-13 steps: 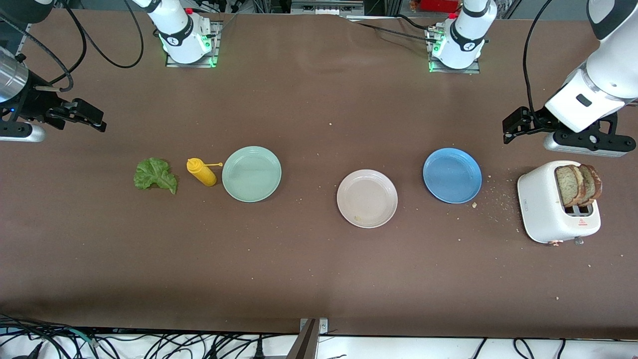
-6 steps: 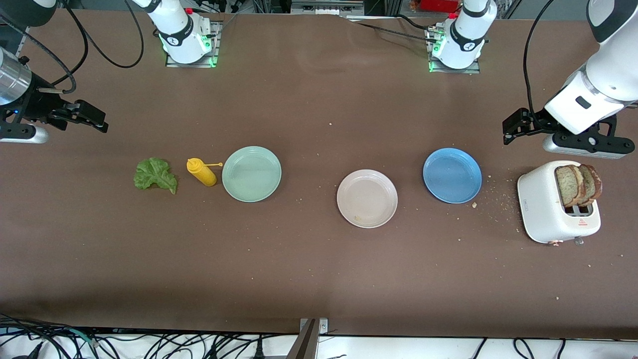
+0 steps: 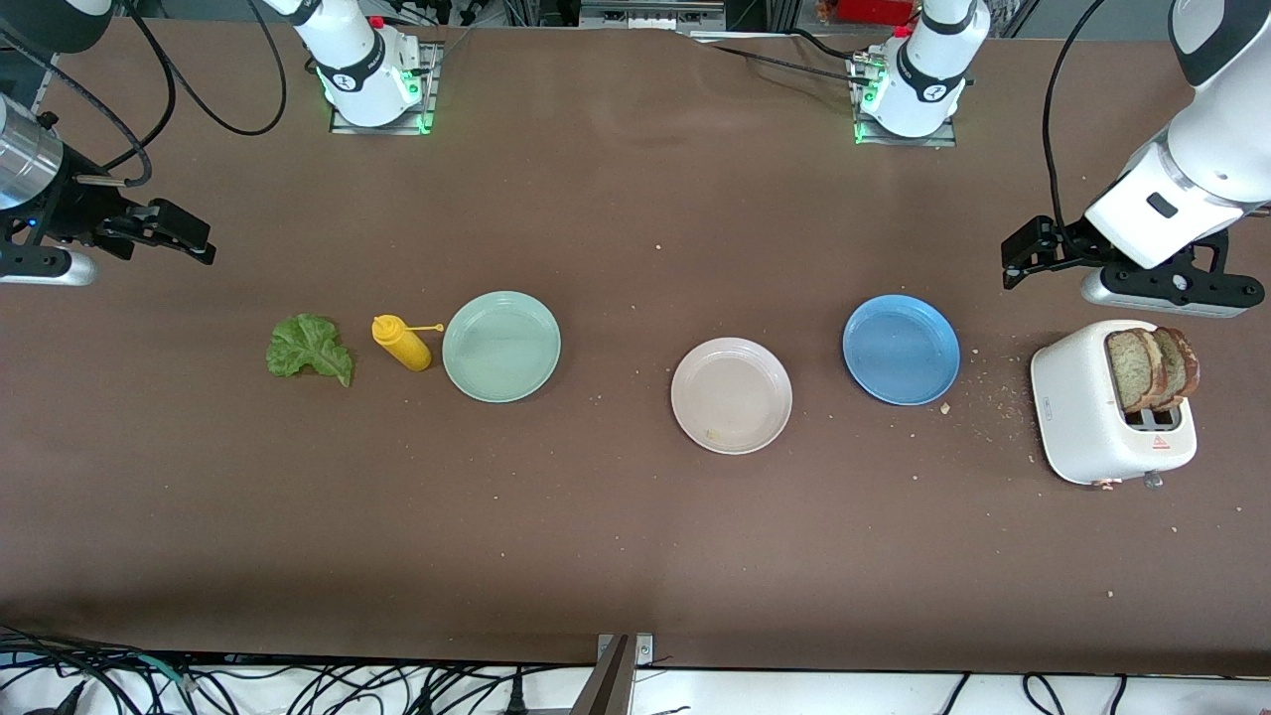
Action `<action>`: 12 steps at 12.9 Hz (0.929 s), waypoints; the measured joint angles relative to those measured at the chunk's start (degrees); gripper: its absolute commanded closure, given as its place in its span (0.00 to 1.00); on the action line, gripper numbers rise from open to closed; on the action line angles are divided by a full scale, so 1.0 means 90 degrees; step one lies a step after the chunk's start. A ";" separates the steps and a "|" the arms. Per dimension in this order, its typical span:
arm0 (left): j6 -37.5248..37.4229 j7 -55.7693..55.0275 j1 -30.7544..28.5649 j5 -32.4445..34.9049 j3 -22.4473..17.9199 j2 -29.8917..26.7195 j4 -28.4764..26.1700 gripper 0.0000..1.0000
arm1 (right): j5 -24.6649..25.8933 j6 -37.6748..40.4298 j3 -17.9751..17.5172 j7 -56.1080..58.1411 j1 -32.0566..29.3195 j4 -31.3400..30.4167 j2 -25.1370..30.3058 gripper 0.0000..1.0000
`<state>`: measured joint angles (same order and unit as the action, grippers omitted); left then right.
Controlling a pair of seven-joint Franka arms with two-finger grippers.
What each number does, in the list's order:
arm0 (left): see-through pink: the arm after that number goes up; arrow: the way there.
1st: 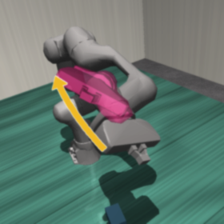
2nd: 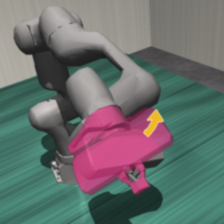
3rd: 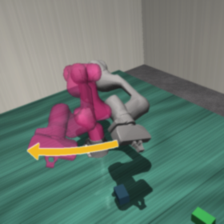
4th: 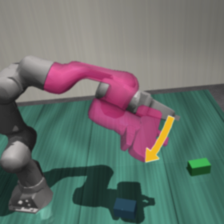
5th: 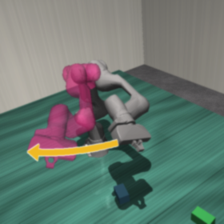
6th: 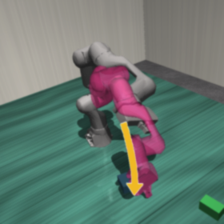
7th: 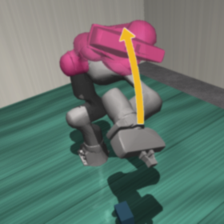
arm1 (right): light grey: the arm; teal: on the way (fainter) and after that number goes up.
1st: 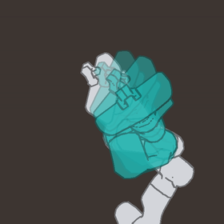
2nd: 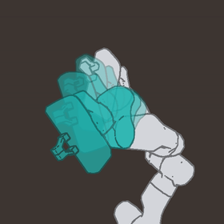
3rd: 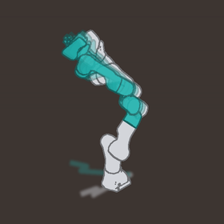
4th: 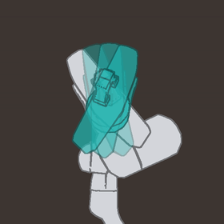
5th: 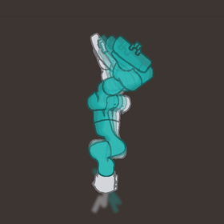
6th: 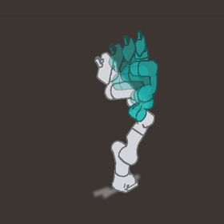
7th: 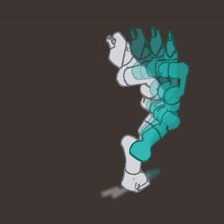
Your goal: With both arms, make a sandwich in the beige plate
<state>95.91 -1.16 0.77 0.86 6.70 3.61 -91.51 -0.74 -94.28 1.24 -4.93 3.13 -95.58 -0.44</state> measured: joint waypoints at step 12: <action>0.0000 0.0001 -0.0021 0.0000 0.0000 0.0006 0.0000 0.00 | 0.0000 -0.0016 0.0003 0.0060 0.0000 -0.0011 0.0000 0.00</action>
<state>95.91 -1.15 0.58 0.86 6.70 3.67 -91.51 -0.74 -94.42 1.27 -4.39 3.13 -95.67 -0.44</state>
